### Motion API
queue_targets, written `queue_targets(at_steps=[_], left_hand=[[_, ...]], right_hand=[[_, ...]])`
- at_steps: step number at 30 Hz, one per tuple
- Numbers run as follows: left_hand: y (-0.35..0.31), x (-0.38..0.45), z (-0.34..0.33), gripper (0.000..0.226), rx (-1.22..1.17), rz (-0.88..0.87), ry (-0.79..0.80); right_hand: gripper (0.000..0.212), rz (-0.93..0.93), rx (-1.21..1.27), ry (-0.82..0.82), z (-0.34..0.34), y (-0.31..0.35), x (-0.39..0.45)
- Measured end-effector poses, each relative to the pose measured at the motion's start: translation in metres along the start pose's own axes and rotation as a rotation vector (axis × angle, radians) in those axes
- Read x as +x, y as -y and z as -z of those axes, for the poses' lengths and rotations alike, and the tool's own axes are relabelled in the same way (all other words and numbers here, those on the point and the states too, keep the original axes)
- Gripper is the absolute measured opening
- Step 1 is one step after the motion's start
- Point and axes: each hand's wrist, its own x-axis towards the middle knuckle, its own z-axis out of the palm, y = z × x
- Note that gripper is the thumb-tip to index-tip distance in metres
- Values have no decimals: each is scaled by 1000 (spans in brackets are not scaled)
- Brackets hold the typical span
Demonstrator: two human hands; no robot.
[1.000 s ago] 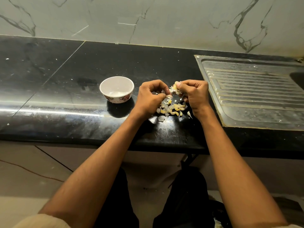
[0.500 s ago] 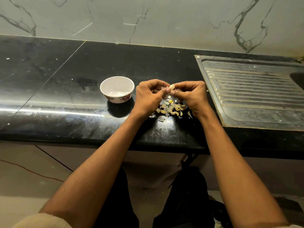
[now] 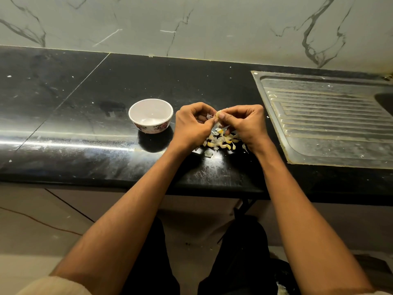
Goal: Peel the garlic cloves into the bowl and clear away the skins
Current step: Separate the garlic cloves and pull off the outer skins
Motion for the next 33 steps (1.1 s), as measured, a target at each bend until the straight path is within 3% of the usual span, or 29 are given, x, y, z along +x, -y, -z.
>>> queue_targets(at_steps=[6, 16, 26, 33], left_hand=[[-3, -1, -1, 32, 33, 4, 29], [-2, -2, -2, 2, 38, 64, 16], [-1, 1, -3, 8, 34, -14, 41], [8, 7, -4, 19, 6, 61, -81]], right_hand=[[3, -28, 17, -45, -1, 0, 0], [7, -63, 34, -4, -8, 3, -2], [2, -48, 68, -63, -7, 6, -2], [10, -113, 147, -203, -1, 1, 5]])
